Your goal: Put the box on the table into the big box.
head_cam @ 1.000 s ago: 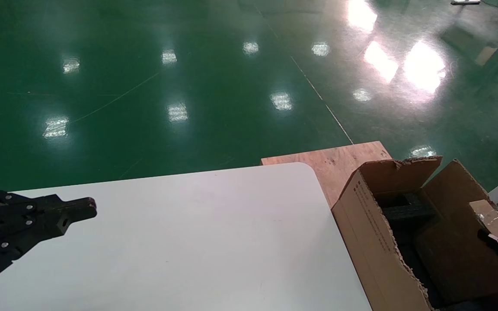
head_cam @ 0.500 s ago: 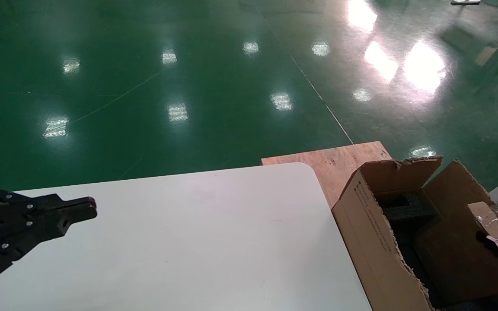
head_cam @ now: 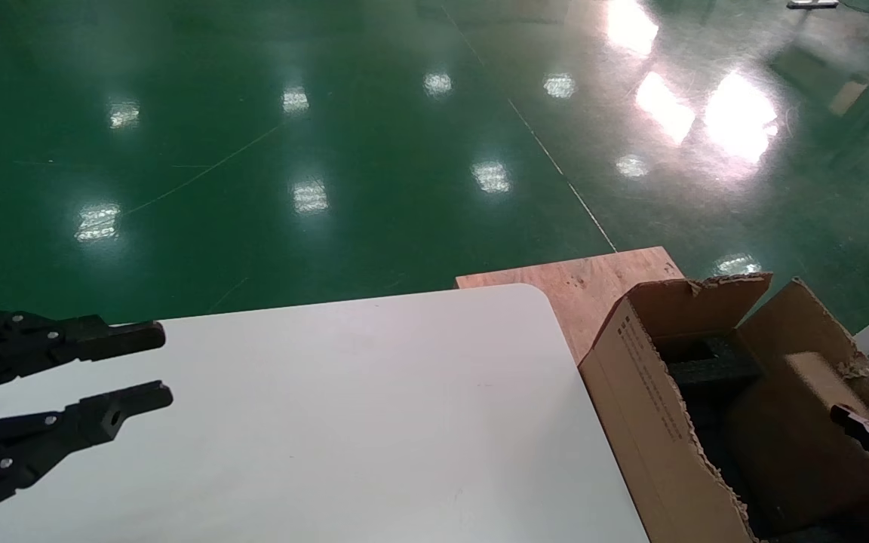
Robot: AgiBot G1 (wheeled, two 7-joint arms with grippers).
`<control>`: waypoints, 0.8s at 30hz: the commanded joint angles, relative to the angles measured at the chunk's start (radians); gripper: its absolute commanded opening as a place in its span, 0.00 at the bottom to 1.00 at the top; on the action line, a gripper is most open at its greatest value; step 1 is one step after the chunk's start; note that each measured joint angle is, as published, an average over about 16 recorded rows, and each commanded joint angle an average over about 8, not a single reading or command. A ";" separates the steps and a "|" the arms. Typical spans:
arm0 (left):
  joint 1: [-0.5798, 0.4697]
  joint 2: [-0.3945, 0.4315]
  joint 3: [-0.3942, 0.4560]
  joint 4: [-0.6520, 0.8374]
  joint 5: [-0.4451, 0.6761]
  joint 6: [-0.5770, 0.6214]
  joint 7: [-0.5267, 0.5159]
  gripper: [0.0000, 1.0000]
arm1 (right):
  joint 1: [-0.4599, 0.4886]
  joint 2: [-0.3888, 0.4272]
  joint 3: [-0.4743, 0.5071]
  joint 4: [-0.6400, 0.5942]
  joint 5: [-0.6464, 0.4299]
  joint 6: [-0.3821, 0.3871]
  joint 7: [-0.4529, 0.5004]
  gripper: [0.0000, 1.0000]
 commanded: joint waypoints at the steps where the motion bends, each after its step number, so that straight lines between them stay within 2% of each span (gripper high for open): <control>1: 0.000 0.000 0.000 0.000 0.000 0.000 0.000 1.00 | 0.000 0.000 0.001 0.000 -0.001 -0.001 0.000 1.00; 15: 0.000 0.000 0.000 0.000 0.000 0.000 0.000 1.00 | -0.010 -0.005 0.012 0.019 0.002 -0.009 -0.003 1.00; 24: 0.000 0.000 0.000 0.000 0.000 0.000 0.000 1.00 | -0.041 -0.056 0.052 0.179 0.029 -0.010 -0.029 1.00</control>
